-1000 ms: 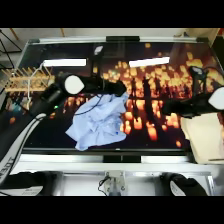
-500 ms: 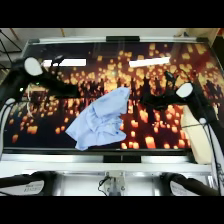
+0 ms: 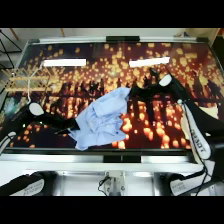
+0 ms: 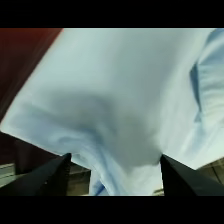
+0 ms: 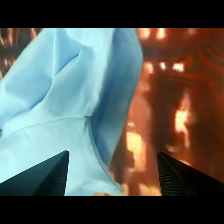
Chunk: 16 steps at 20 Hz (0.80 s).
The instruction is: Fold the shirts.
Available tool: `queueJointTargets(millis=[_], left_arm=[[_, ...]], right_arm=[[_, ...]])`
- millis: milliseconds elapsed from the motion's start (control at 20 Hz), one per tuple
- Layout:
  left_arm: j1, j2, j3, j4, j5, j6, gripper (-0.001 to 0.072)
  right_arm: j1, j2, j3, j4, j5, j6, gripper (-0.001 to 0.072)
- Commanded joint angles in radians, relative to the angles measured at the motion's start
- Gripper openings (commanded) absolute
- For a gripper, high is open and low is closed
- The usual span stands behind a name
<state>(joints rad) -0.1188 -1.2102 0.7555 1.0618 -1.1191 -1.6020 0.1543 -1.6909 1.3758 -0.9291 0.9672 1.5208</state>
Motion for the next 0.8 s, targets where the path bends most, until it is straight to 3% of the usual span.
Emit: queueJointTargets(millis=[0, 150, 400, 500, 550, 600, 750], left_arm=[[0.004, 0.01, -0.08, -0.061, 0.146, 0.003, 0.0604], [0.004, 0.006, -0.08, -0.061, 0.205, 0.003, 0.0449], [0.004, -0.002, -0.079, -0.061, 0.257, 0.021, 0.007], [0.006, 0.0, -0.072, -0.06, 0.256, 0.058, 0.0033], [0.006, 0.008, -0.062, -0.057, 0.256, 0.081, 0.0032], [0.006, 0.022, -0.043, -0.039, 0.254, 0.095, 0.0031], [0.022, 0.096, 0.094, 0.097, 0.219, 0.093, 0.003]], right_arm=[[0.044, -0.088, 0.064, 0.011, 0.011, -0.014, 0.0671], [0.072, -0.116, 0.064, 0.031, 0.011, -0.028, 0.0671], [0.107, -0.153, 0.064, 0.12, 0.023, -0.031, 0.0646], [0.116, -0.147, 0.064, 0.122, 0.025, -0.033, 0.0245], [0.113, -0.133, 0.064, 0.122, 0.032, -0.034, 0.0148], [0.104, -0.11, 0.064, 0.111, 0.042, -0.034, 0.0083], [0.049, 0.014, 0.087, 0.025, 0.086, -0.07, 0.0076]])
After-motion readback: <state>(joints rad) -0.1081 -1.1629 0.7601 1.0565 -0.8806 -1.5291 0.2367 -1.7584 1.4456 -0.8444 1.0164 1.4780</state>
